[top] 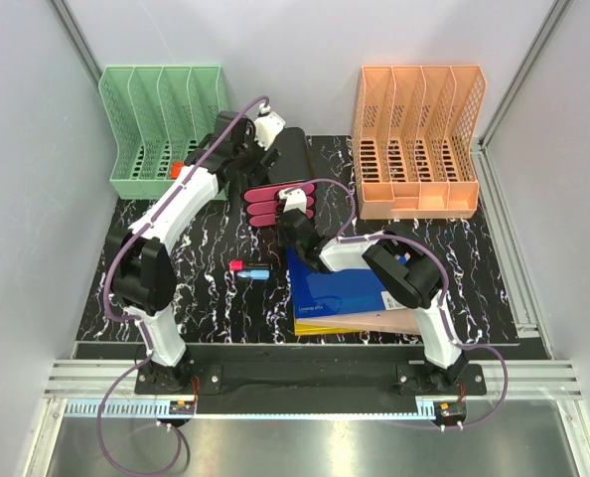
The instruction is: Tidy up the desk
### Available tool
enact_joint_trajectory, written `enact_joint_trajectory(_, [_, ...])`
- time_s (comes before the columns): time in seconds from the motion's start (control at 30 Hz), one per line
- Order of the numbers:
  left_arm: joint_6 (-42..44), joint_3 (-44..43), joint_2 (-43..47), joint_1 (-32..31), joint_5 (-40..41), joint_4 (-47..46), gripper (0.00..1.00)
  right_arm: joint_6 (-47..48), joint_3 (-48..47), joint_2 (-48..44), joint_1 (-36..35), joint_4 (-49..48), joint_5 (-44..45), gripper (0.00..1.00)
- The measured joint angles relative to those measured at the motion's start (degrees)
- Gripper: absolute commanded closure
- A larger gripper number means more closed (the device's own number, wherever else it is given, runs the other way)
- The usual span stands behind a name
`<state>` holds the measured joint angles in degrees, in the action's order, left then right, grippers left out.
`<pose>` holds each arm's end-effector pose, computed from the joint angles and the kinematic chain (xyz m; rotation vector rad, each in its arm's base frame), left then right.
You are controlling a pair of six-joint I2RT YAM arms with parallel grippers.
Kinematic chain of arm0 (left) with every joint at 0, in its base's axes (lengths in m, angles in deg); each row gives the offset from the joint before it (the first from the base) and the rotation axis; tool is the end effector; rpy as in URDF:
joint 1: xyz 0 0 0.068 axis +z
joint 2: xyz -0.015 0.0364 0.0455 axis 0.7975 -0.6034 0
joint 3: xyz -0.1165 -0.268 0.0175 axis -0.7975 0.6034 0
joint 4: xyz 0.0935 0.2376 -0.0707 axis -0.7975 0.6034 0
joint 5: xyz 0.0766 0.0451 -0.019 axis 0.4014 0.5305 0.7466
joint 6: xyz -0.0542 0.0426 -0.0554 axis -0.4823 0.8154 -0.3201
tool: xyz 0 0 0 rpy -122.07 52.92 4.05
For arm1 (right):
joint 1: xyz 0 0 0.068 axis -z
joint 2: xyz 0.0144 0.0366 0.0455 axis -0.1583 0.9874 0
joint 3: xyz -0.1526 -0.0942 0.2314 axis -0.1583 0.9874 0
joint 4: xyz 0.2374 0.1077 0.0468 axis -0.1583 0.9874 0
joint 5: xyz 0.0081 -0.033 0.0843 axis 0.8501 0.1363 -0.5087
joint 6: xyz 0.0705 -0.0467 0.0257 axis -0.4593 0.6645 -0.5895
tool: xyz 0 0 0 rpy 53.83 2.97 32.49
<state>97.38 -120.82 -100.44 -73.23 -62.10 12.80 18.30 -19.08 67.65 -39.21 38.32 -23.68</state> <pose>0.4404 -0.1644 0.3234 0.8734 1.9828 0.0480 0.3571 0.3546 0.1296 -0.3008 2.0005 0.3128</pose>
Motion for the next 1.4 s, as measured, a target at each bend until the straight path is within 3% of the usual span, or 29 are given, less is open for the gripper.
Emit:
enact_joint_trajectory(0.07, [0.0, 0.0, 0.0, 0.0, 0.0, 0.0, 0.17, 0.0, 0.0, 0.0, 0.0, 0.0, 0.0, 0.52])
enact_joint_trajectory(0.2, [0.0, 0.3, 0.1, 0.0, -0.1, -0.4, 0.18, -0.3, 0.0, 0.0, 0.0, -1.0, -0.2, 0.46])
enact_joint_trajectory(0.33, [0.0, 0.4, 0.2, 0.0, -0.2, -0.4, 0.18, -0.3, 0.0, 0.0, 0.0, -1.6, -0.2, 0.46])
enact_joint_trajectory(0.63, [0.2, 1.5, 0.7, 0.1, -0.2, -1.3, 0.18, 0.0, 0.0, 0.0, 0.0, -1.0, 0.9, 0.83])
enact_joint_trajectory(0.87, [0.3, 2.1, 1.0, 0.2, -0.3, -2.1, 0.19, 0.3, 0.2, 0.0, -0.2, -0.7, 0.7, 0.96])
enact_joint_trajectory(0.9, [0.3, 2.2, 1.0, 0.2, -0.3, -2.2, 0.19, 0.3, 0.4, 0.0, -0.2, -1.1, 0.6, 0.96])
enact_joint_trajectory(1.0, [0.3, 2.3, 1.1, 0.2, -0.3, -2.2, 0.19, -0.2, 1.3, -0.3, -0.2, -2.3, -0.2, 0.7])
enact_joint_trajectory(1.07, [0.3, 2.3, 1.1, 0.2, -0.4, -2.2, 0.19, -0.5, 2.1, -1.0, -0.2, -3.0, -0.2, 0.6])
enact_joint_trajectory(1.4, [0.3, 2.5, 1.2, 0.2, -0.5, -2.3, 0.19, -0.5, 2.6, -2.0, -0.2, -5.7, -0.3, 0.62])
